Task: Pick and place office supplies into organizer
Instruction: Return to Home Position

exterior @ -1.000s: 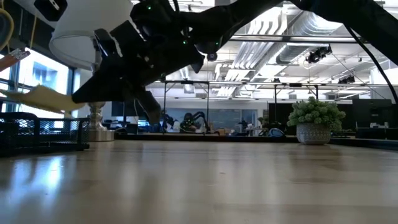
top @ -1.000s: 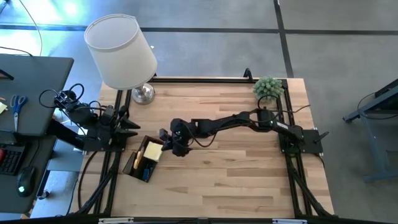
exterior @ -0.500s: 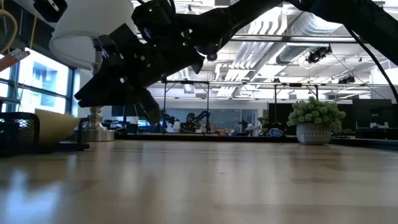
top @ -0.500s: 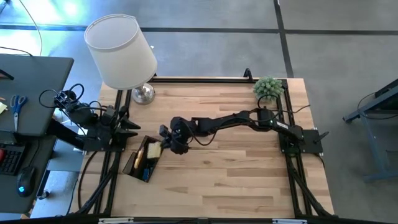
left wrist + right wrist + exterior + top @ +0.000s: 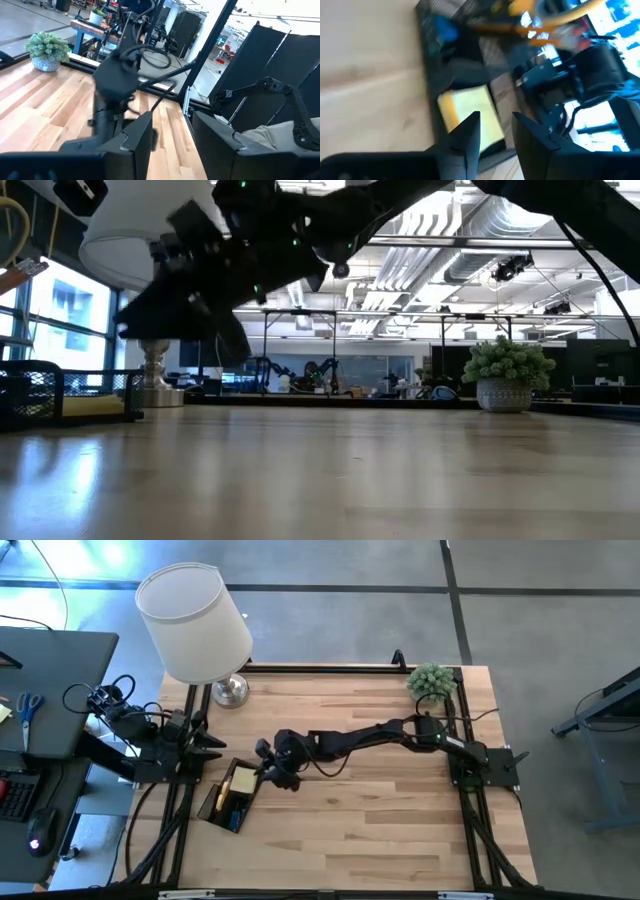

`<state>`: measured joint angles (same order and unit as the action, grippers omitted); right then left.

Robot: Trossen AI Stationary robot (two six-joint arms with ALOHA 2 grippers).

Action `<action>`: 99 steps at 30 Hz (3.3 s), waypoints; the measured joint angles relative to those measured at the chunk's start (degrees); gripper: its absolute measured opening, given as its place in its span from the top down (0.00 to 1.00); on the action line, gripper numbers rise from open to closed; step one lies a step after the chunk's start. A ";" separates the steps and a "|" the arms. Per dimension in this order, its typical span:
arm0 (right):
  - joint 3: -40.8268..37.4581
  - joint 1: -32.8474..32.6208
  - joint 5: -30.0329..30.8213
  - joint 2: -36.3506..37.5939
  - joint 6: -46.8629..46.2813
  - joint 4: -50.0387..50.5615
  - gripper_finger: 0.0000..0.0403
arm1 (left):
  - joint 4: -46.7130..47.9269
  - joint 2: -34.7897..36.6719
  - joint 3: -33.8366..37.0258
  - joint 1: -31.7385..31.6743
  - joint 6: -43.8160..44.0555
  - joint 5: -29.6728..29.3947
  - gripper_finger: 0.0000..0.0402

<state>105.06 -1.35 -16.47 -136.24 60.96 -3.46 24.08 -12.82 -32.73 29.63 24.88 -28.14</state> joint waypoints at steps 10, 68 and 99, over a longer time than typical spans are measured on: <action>0.00 -0.40 5.53 11.00 -20.29 11.35 0.81 | -0.82 -2.75 0.02 0.02 -3.57 -6.01 0.67; -44.54 -9.04 29.52 56.26 -72.57 20.74 1.00 | -33.28 9.13 25.05 -30.88 -15.02 42.09 1.00; -104.48 -8.78 38.08 115.32 -63.55 -8.67 1.00 | -20.20 9.38 25.03 -51.78 -15.56 58.62 1.00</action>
<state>0.58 -10.13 21.61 -20.92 -2.59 -12.13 3.88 -3.44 -7.70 -22.15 9.32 30.48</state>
